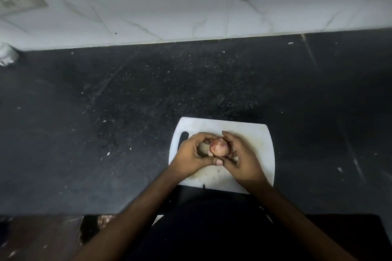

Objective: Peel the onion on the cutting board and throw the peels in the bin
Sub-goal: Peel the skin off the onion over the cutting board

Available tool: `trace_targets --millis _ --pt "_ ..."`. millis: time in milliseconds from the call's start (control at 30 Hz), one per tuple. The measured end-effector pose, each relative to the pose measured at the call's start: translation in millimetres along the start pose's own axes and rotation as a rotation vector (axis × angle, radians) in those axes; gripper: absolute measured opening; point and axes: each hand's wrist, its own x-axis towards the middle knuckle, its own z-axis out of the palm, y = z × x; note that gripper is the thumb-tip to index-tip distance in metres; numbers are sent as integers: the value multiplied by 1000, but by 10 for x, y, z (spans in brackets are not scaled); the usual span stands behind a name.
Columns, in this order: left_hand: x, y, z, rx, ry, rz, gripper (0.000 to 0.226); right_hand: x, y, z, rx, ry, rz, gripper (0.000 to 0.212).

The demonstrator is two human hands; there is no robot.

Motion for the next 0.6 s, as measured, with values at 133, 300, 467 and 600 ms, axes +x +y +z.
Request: trace_targets --millis 133,300,467,600 --pt "-39 41 58 -58 62 -60 49 0 79 -9 10 -46 -52 70" --pt "-155 12 147 -48 128 -80 39 0 71 -62 41 -66 -100 64" --pt "-192 -21 95 44 86 -51 39 3 55 -112 11 5 -231 30" --pt "-201 -93 82 108 50 -46 49 3 50 -105 -15 15 -236 23"
